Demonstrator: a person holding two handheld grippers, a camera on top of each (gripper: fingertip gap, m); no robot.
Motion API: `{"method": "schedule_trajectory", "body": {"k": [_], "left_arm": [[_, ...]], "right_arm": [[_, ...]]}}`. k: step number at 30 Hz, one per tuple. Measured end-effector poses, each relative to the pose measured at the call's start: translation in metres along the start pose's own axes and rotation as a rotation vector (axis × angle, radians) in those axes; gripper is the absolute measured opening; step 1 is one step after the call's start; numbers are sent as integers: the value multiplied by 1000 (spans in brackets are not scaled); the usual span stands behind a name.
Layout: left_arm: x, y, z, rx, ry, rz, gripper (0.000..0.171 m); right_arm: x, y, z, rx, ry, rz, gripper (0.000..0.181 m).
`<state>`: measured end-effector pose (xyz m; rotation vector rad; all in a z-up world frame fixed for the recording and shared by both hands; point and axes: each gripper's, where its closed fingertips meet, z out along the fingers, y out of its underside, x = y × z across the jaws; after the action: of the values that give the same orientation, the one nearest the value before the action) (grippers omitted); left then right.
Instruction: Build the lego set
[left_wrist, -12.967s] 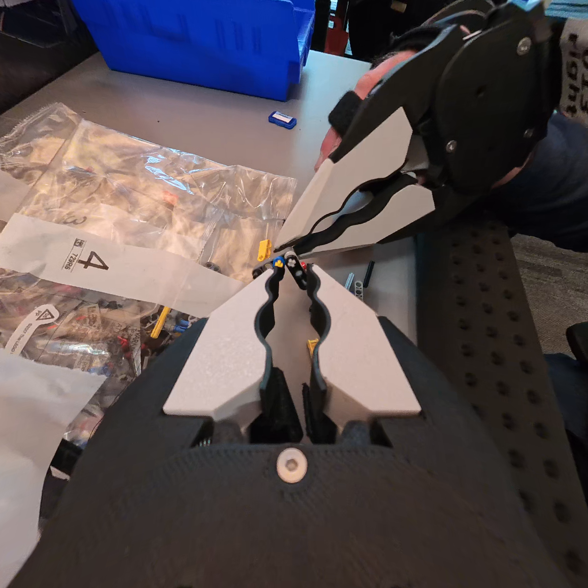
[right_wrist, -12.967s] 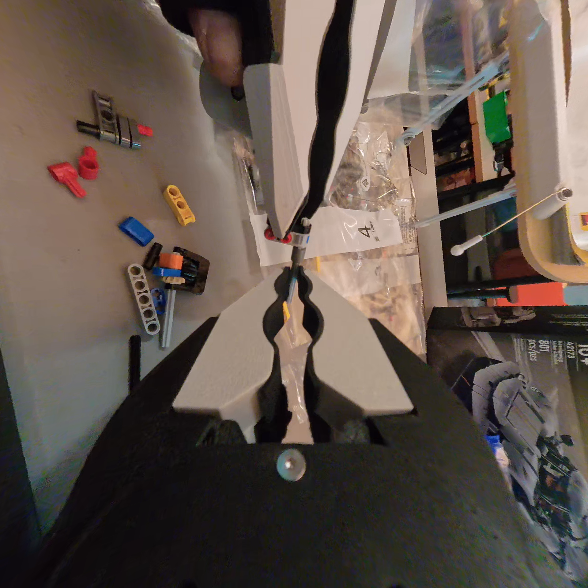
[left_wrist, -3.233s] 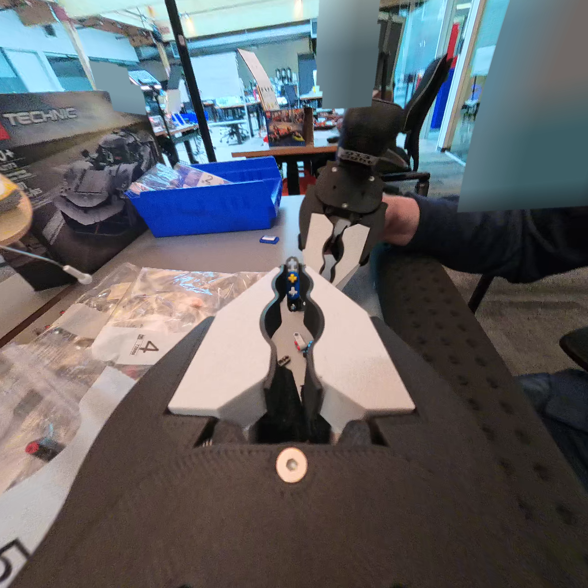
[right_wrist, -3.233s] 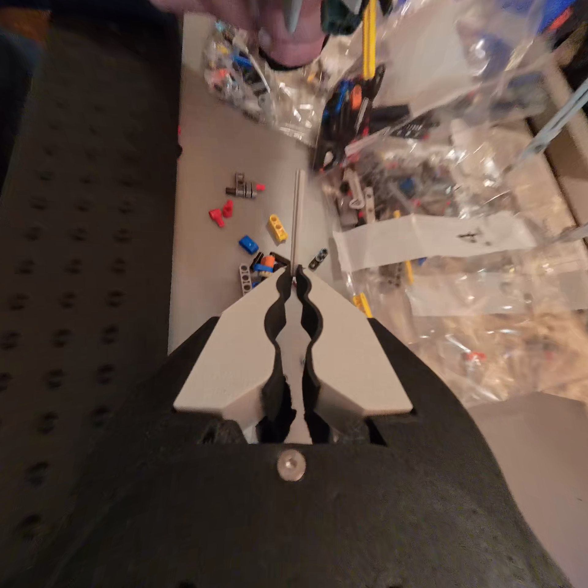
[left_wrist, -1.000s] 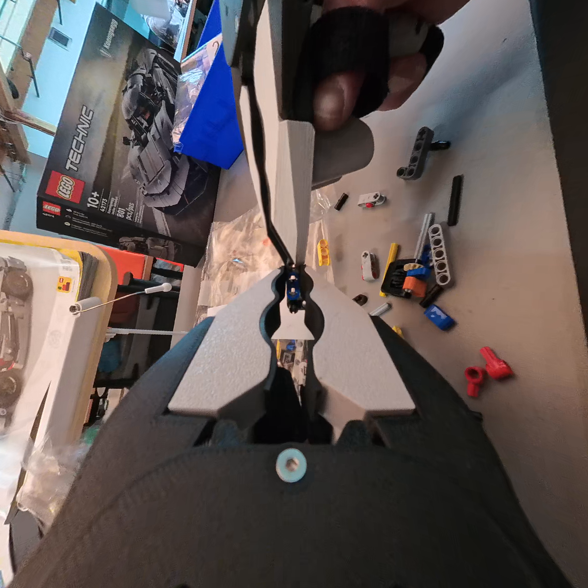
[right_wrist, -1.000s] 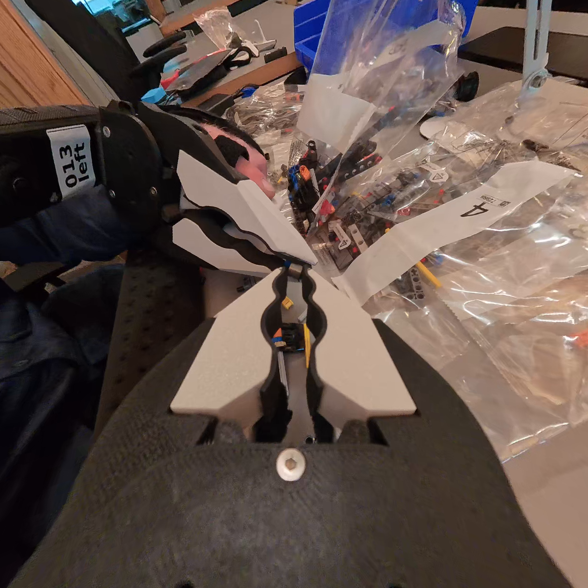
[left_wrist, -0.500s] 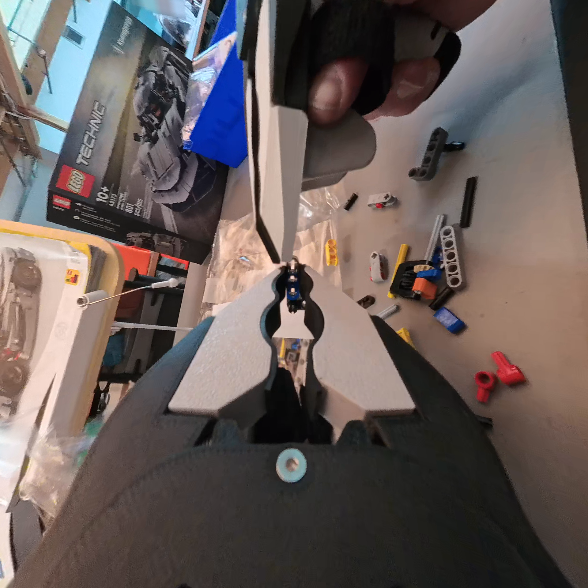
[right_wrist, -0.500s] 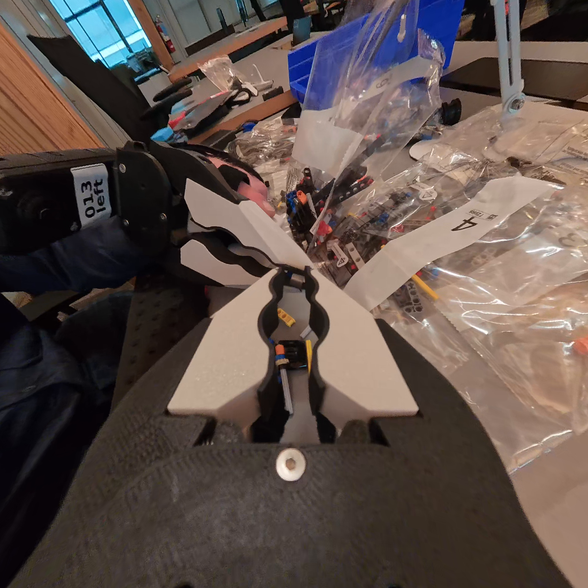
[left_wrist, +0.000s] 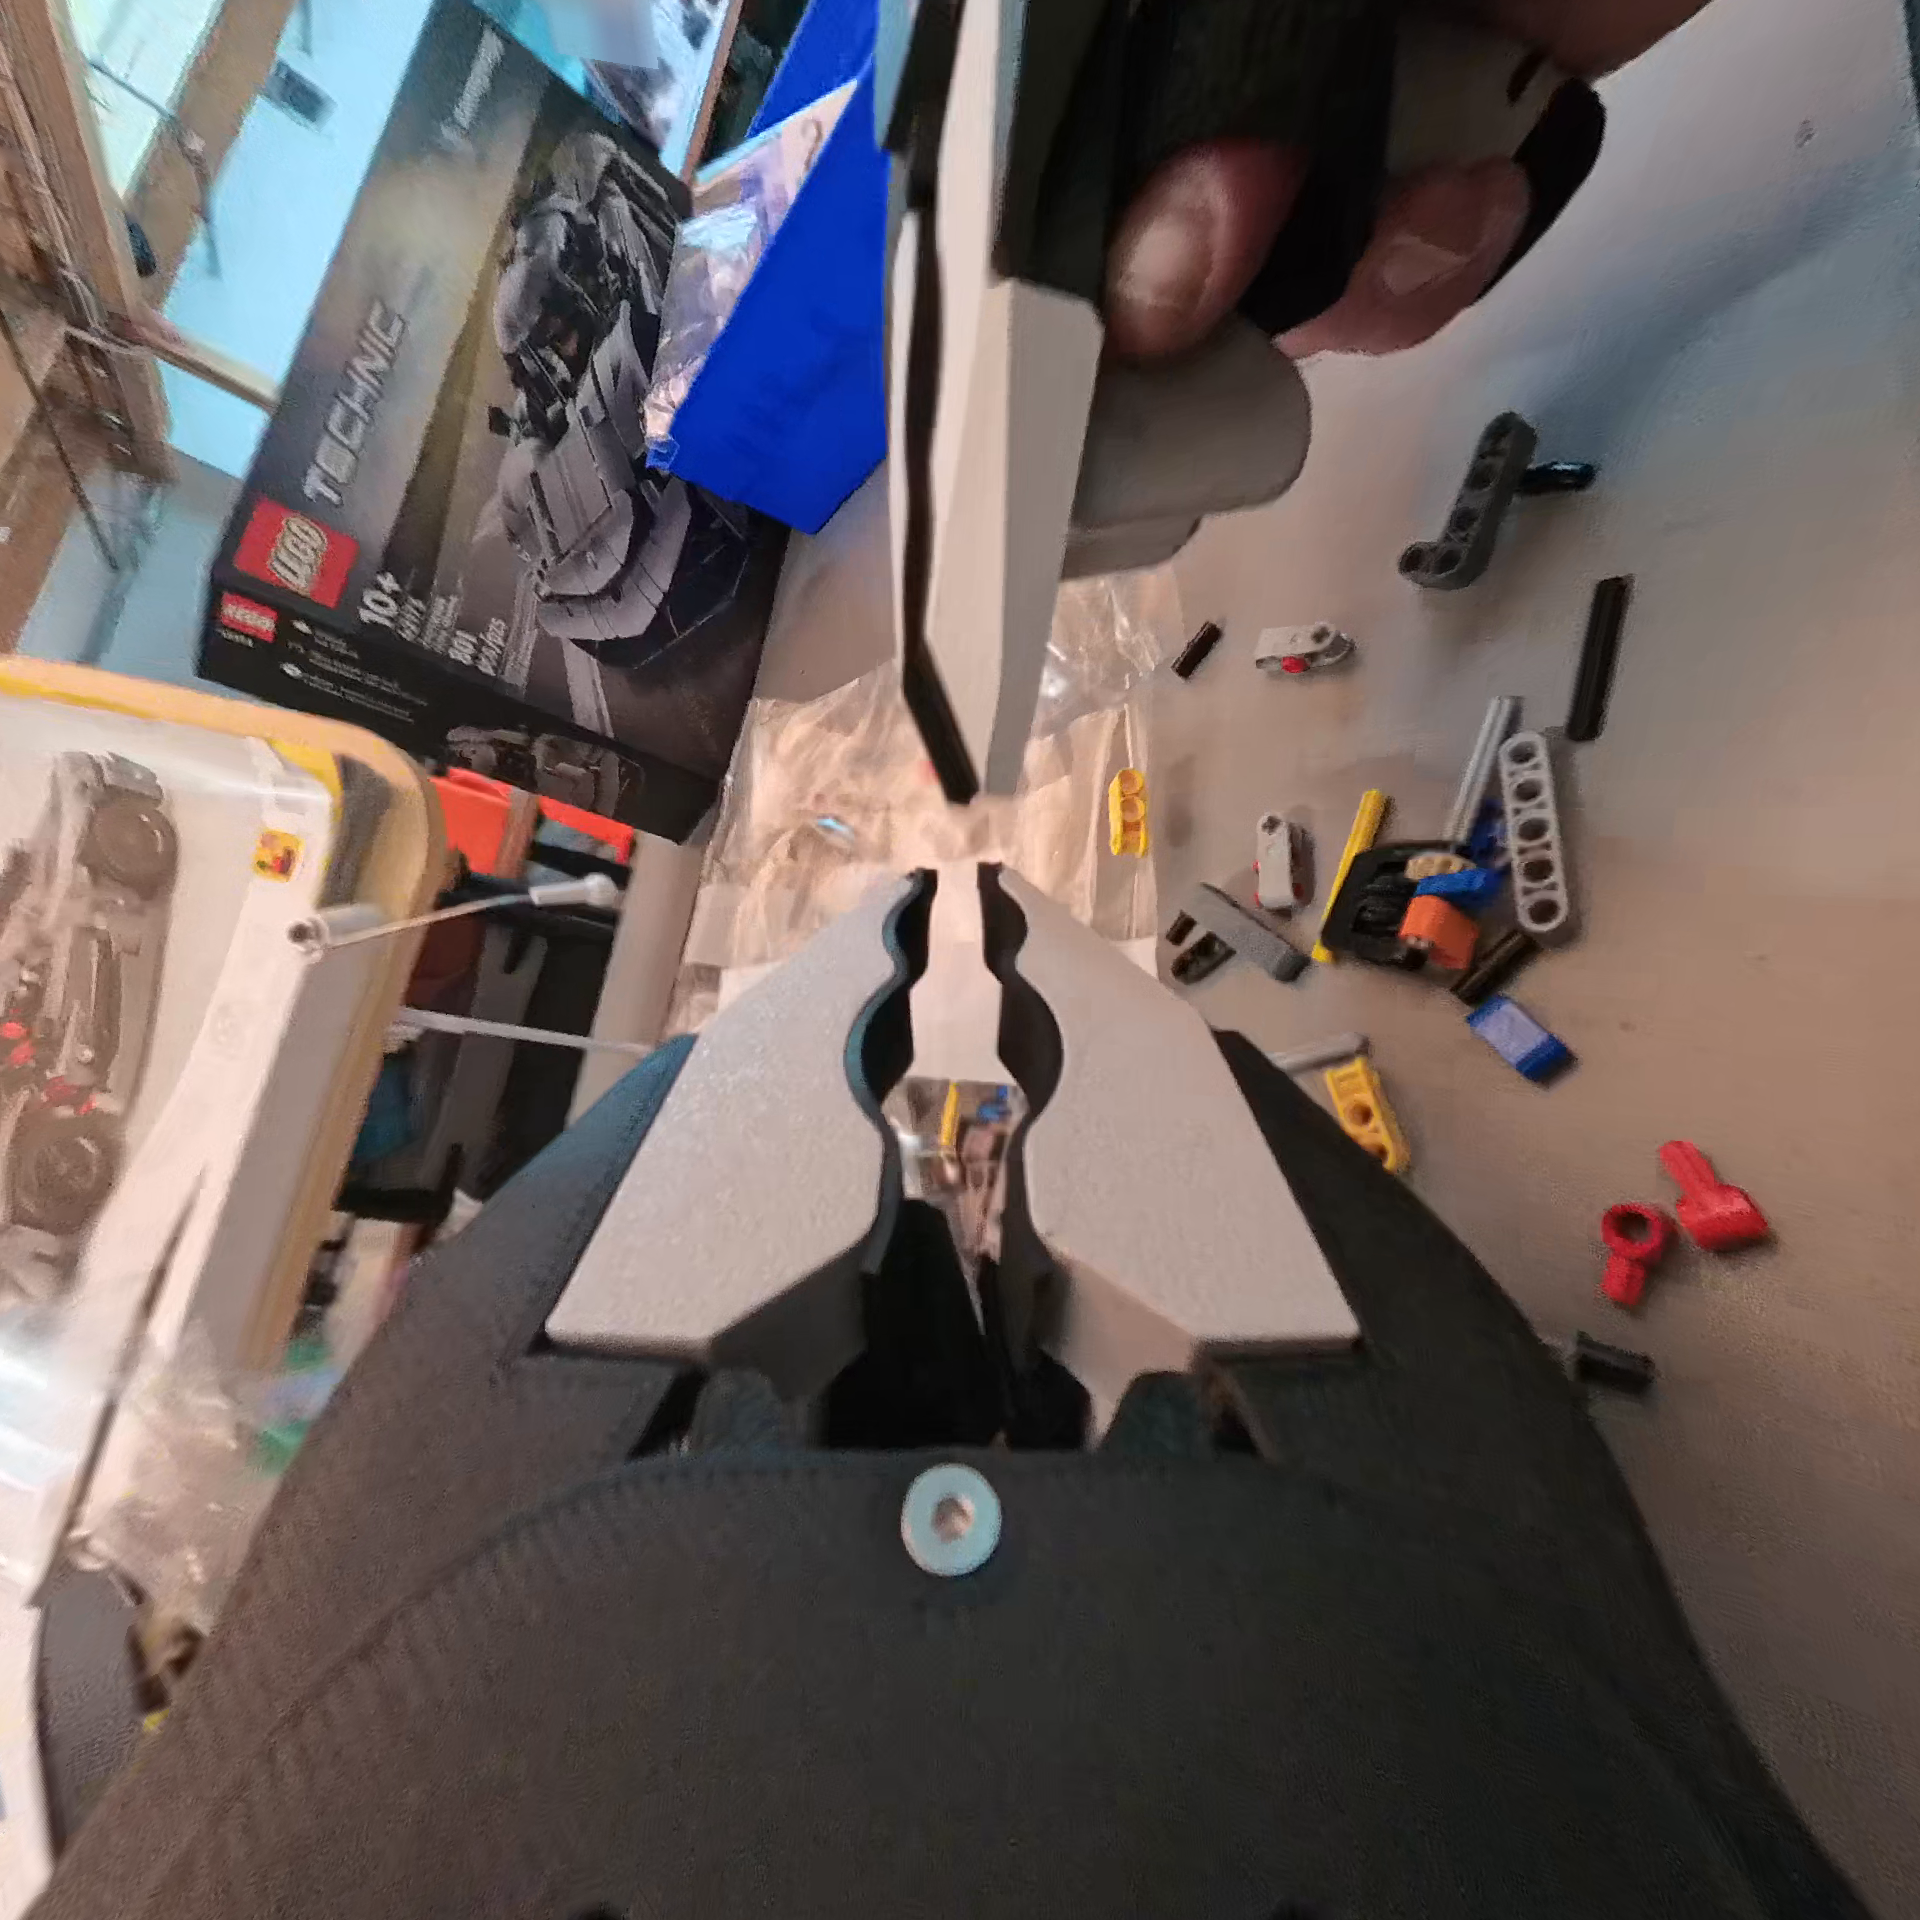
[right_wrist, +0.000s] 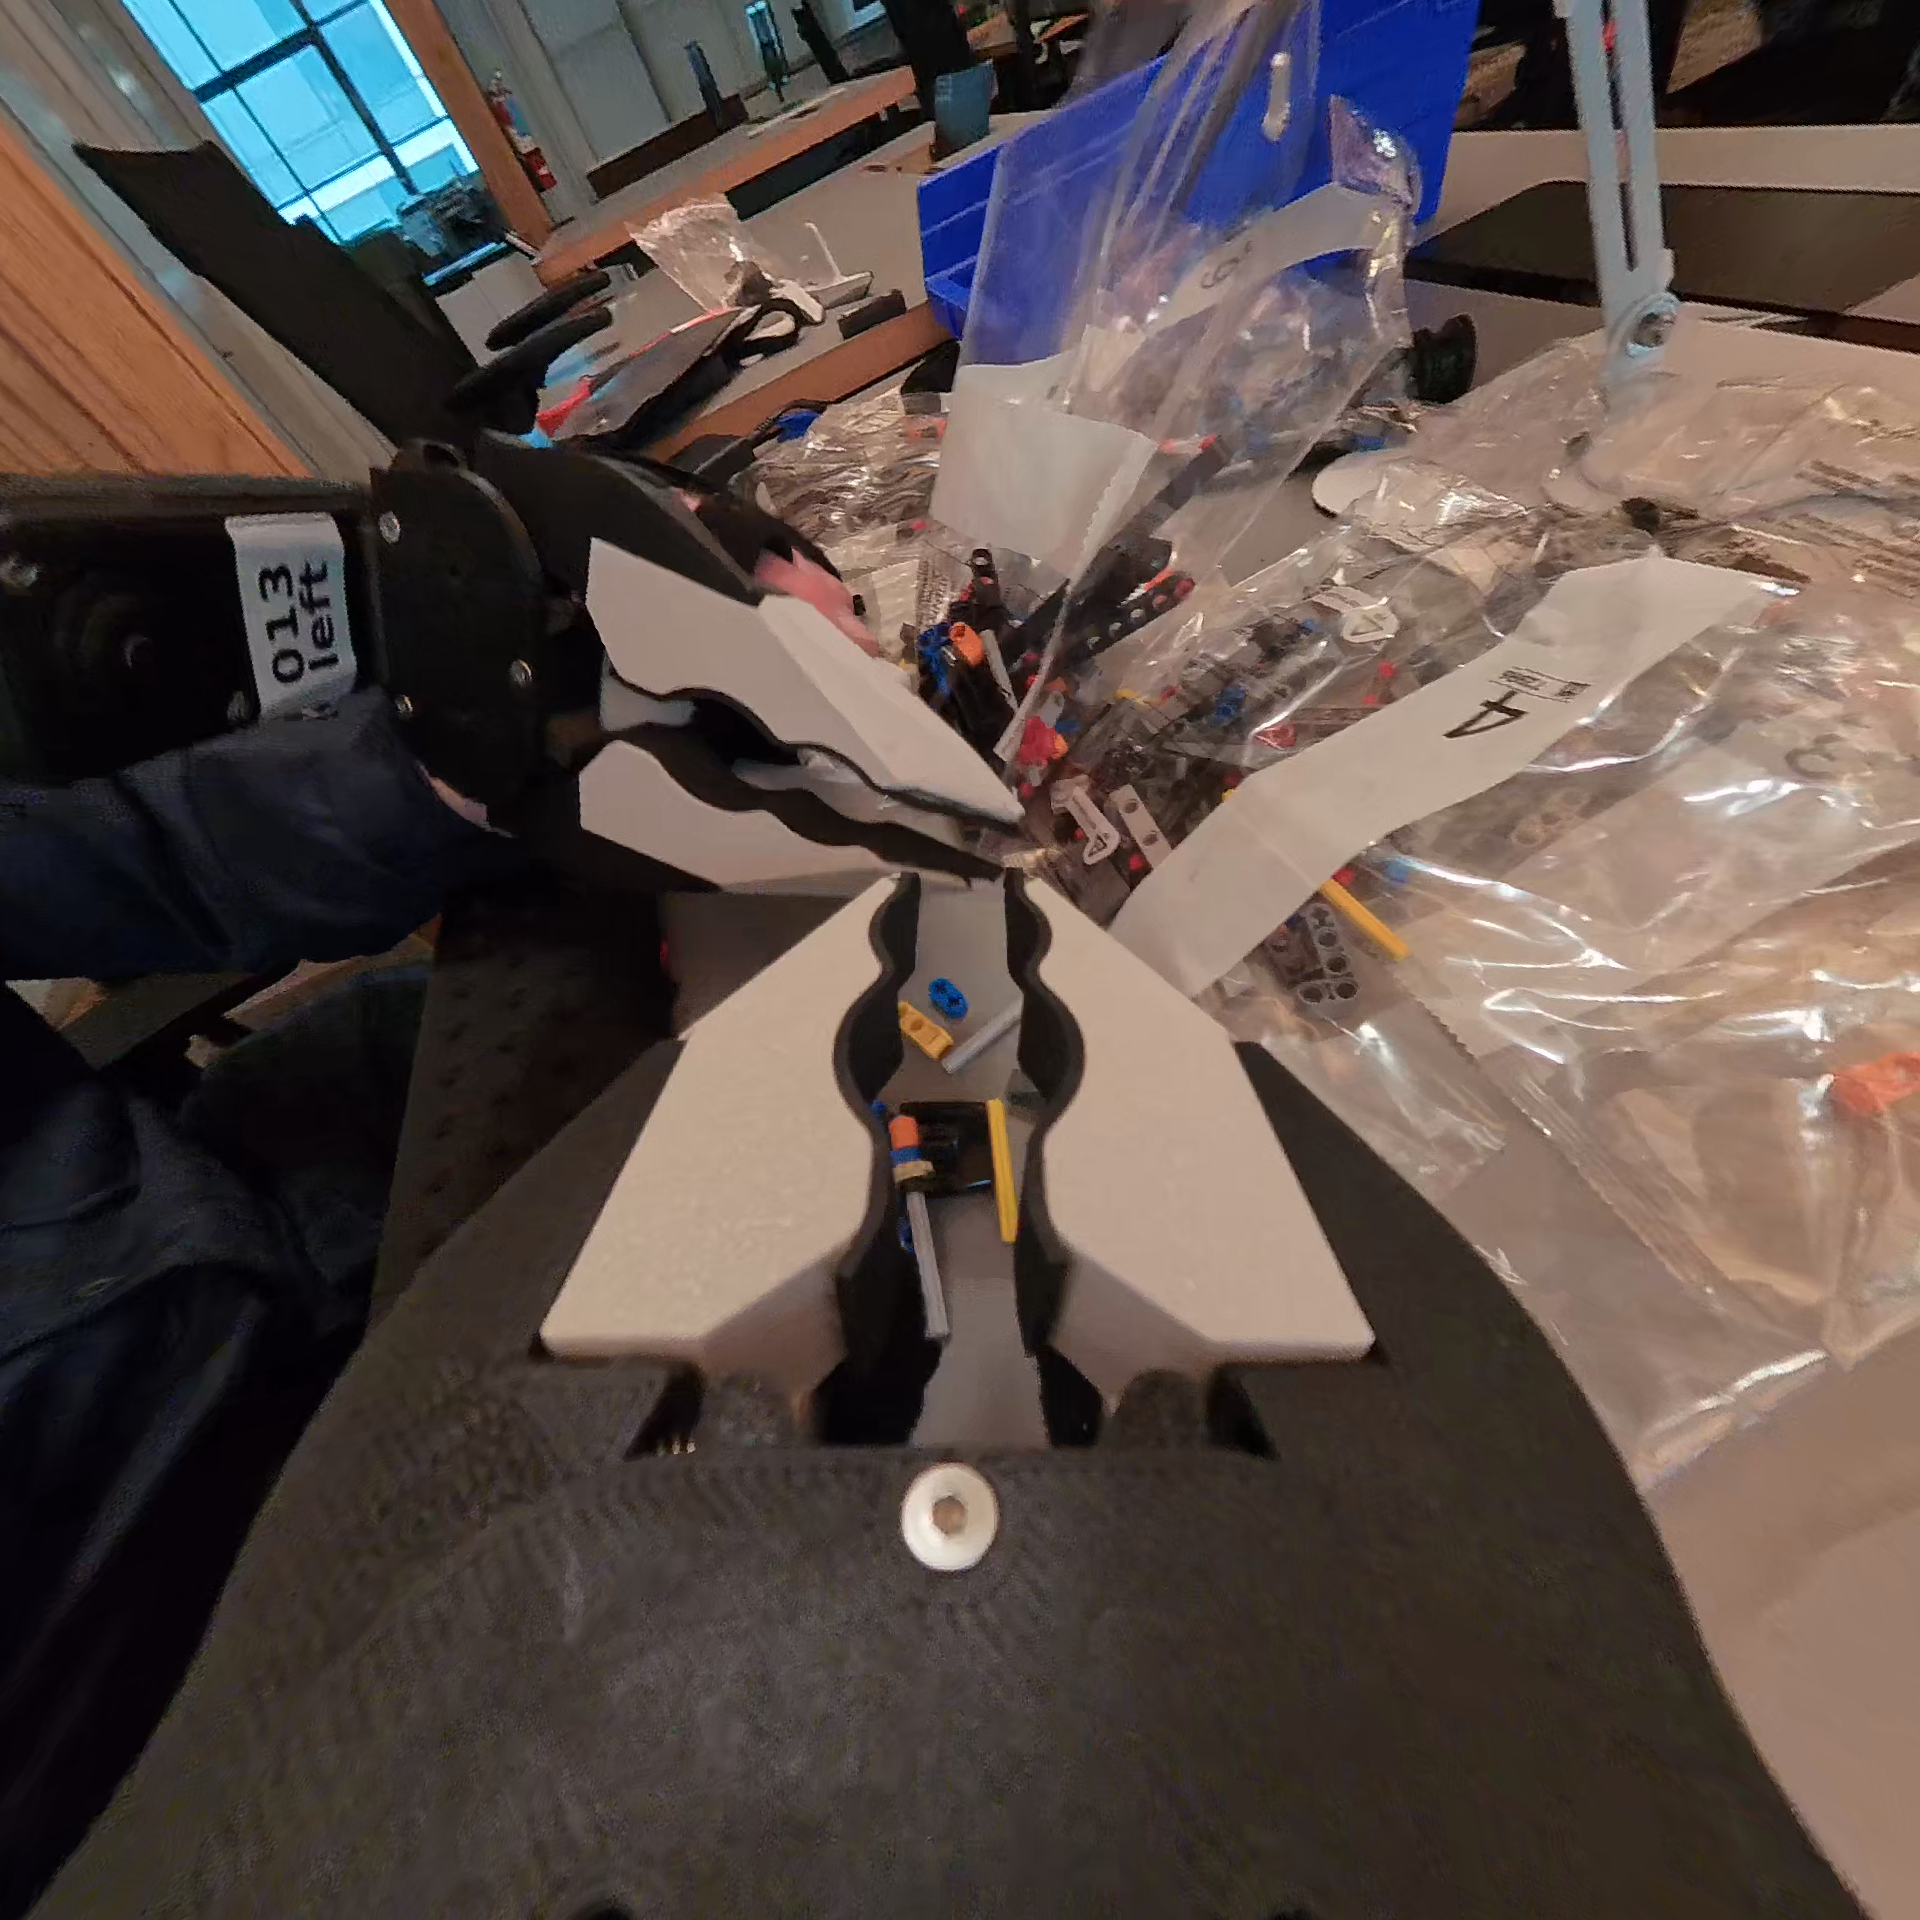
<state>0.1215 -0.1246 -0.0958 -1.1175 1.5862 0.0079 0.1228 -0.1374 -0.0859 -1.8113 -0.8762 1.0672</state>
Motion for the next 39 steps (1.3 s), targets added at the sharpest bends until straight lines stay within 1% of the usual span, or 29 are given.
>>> {"method": "schedule_trajectory", "body": {"k": [1, 3, 6, 8, 10, 13, 14, 18, 19, 22, 25, 28, 31, 32, 35, 39], "left_arm": [[0, 4, -1, -5, 29, -43, 10], [1, 12, -2, -13, 87, -149, 16], [7, 29, -3, -67, 155, -203, 22], [9, 30, -3, -64, 190, -250, 24], [18, 29, -2, -58, 247, -271, 23], [33, 34, 2, -105, 305, -242, 22], [38, 35, 4, -118, 323, -238, 22], [43, 37, 7, -129, 347, -252, 21], [41, 38, 7, -127, 340, -257, 20], [40, 37, 6, -116, 342, -264, 20], [42, 39, 6, -128, 349, -254, 20], [49, 37, 6, -125, 385, -261, 20], [56, 38, 8, -137, 411, -251, 21], [57, 37, 8, -134, 412, -246, 20], [59, 36, 12, -128, 415, -239, 19], [61, 34, 14, -113, 431, -227, 9]], "right_arm": [[3, 2, -1, -8, 10, 4, 14], [13, 11, -2, -69, 77, -26, 15], [21, 27, -1, -169, 134, -60, 16], [18, 40, 6, -246, 122, -77, 19], [19, 52, 13, -322, 139, -112, 18], [29, 68, 18, -433, 208, -161, 19], [31, 70, 20, -453, 220, -181, 16], [27, 69, 25, -456, 205, -210, 6], [26, 67, 24, -441, 201, -212, 0], [22, 61, 22, -400, 164, -203, 0], [21, 61, 21, -396, 165, -216, 0], [18, 57, 25, -376, 160, -218, 0], [21, 68, 28, -443, 169, -216, 14], [20, 69, 29, -447, 162, -215, 15], [16, 72, 28, -454, 128, -201, 7], [14, 73, 28, -451, 114, -203, 6]]}}
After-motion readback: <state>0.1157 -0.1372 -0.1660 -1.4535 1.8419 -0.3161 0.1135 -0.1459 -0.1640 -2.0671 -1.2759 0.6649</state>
